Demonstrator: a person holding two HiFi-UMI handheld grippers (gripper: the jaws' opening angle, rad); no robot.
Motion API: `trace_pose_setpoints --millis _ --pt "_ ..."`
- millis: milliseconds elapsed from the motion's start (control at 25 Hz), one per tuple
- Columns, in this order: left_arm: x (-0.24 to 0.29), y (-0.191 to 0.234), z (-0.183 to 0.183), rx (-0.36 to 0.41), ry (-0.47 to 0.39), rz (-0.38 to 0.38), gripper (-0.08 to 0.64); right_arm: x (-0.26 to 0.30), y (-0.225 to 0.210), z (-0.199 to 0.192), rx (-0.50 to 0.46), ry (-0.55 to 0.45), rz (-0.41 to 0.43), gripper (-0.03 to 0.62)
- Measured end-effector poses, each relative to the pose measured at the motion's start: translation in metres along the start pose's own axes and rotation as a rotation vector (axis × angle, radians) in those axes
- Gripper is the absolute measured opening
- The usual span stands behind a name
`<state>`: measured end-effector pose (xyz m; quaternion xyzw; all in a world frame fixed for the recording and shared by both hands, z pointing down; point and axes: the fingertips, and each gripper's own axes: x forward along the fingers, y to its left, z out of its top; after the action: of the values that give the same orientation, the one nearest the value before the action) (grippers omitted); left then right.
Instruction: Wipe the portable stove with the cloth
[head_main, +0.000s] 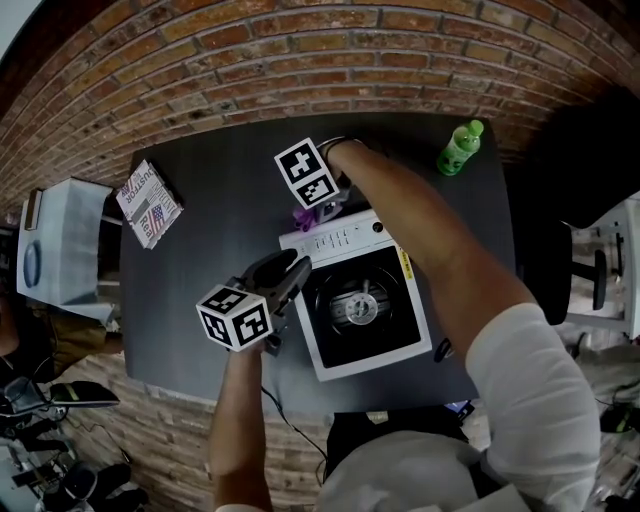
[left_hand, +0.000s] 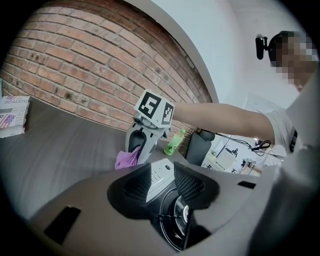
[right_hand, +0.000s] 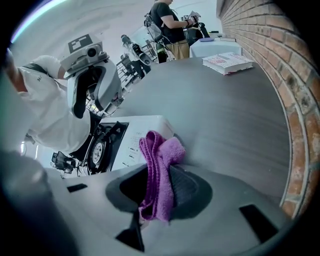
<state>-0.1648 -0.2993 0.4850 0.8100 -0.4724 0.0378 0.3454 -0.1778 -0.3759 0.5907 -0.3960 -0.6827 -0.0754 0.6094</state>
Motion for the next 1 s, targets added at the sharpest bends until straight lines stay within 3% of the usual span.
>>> trace_pose_setpoints --millis 1000 --pt "0.034 -0.022 -0.003 0.026 0.053 -0.037 0.148 -0.007 0.014 -0.073 0.197 -0.156 -0.002 0.113"
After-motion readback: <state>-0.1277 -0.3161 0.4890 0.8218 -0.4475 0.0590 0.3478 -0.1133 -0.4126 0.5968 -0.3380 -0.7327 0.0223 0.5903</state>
